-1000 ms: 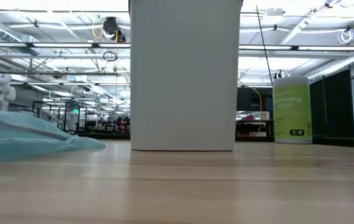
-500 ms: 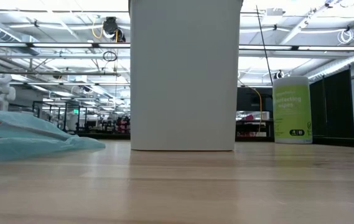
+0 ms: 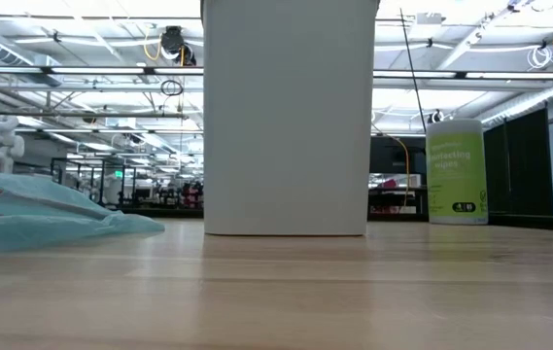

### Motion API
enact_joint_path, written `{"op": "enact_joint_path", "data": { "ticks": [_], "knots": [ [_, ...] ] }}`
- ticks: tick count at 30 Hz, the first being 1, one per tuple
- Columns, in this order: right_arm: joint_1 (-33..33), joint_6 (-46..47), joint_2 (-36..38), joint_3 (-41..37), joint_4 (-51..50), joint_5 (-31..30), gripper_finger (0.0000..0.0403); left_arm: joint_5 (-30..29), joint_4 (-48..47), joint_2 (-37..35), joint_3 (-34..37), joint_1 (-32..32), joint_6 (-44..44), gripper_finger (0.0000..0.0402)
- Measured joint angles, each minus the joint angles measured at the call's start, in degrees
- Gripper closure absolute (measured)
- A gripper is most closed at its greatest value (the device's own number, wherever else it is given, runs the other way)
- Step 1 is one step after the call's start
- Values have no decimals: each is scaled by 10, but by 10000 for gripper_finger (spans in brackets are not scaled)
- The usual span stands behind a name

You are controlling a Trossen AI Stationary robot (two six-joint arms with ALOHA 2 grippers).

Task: Place trash/remove bag and relplace
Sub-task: Remove the blue trash bag from the white trash bin

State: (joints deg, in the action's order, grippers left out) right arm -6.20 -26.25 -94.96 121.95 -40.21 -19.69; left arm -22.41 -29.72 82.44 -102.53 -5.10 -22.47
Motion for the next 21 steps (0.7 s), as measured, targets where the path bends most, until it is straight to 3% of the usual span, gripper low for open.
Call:
{"op": "enact_joint_path", "data": {
  "ticks": [6,9,14,18,21],
  "knots": [
    [-36,-28,20,0,-14,-58,379,-17,-6,-22,0,0,-8,399],
    [-70,-43,28,0,-30,-89,344,-20,-16,-34,0,0,-8,400],
    [-120,-20,15,-5,-109,-90,277,-21,-44,-46,0,-3,0,400],
    [-143,18,-10,-53,-134,-87,239,-21,-65,-50,0,-3,12,401],
    [-151,8,-17,-116,-90,-87,230,-21,-76,-49,0,-3,16,401]
  ]
}}
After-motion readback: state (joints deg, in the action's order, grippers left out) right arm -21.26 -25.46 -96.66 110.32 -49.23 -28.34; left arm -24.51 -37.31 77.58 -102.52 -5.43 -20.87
